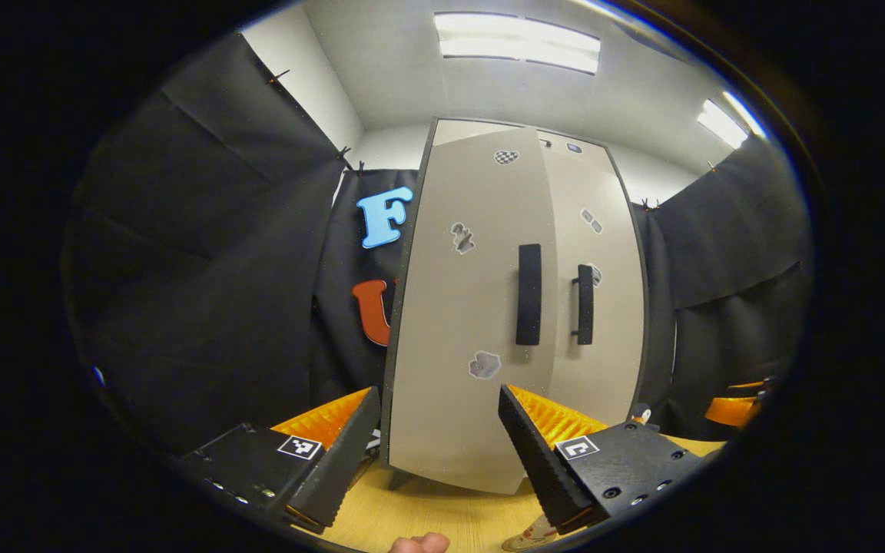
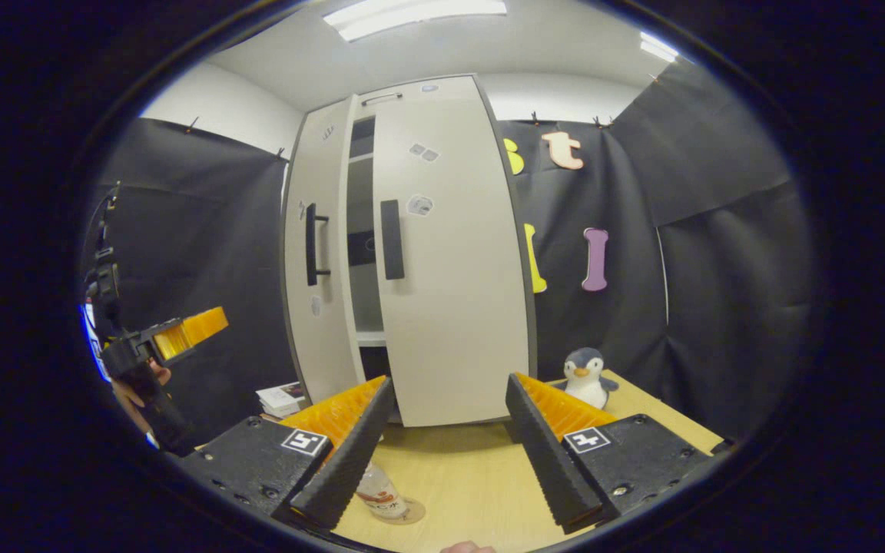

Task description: Grasp the bottle in the cabinet with the left hand and place it on the coaster, then close the right door with the right hand and the left door with the left hand.

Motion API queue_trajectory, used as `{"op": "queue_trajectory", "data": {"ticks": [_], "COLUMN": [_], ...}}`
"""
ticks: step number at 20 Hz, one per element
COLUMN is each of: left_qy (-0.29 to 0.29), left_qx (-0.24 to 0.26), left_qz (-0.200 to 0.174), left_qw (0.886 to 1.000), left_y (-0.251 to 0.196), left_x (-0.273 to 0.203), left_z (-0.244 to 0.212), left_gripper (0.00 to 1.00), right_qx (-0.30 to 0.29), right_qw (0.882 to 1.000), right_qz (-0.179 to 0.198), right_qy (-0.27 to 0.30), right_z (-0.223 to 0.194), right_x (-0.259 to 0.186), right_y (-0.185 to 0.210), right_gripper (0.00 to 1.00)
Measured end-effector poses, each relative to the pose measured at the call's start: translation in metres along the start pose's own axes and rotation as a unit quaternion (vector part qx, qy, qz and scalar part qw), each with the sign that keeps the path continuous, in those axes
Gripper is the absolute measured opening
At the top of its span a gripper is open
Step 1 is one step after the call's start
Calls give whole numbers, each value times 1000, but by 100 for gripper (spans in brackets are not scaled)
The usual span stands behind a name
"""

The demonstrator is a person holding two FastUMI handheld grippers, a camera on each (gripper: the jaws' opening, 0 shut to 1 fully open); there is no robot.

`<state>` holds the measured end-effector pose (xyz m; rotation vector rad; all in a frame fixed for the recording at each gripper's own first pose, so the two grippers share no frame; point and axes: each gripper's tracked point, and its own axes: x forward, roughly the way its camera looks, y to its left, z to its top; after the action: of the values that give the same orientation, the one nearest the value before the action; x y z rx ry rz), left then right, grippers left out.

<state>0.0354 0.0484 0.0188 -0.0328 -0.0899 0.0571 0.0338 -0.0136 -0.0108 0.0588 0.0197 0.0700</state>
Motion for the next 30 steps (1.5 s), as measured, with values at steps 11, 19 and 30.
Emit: {"op": "queue_trajectory", "data": {"ticks": [11, 19, 30], "left_qy": [42, 38, 43], "left_qx": [-20, -5, 3], "left_qz": [11, 3, -9], "left_qw": [999, 999, 999], "left_y": [-10, -19, -27], "left_x": [-19, -15, -14], "left_z": [-53, -50, -54], "left_gripper": [99, 95, 95], "right_qx": [-1, -3, -13], "right_qw": [1000, 1000, 999], "right_qz": [9, 8, -5], "right_qy": [17, 17, 39], "right_z": [-18, -12, -22], "right_x": [7, 8, 5], "right_y": [15, 16, 10], "right_gripper": [97, 97, 97]}}
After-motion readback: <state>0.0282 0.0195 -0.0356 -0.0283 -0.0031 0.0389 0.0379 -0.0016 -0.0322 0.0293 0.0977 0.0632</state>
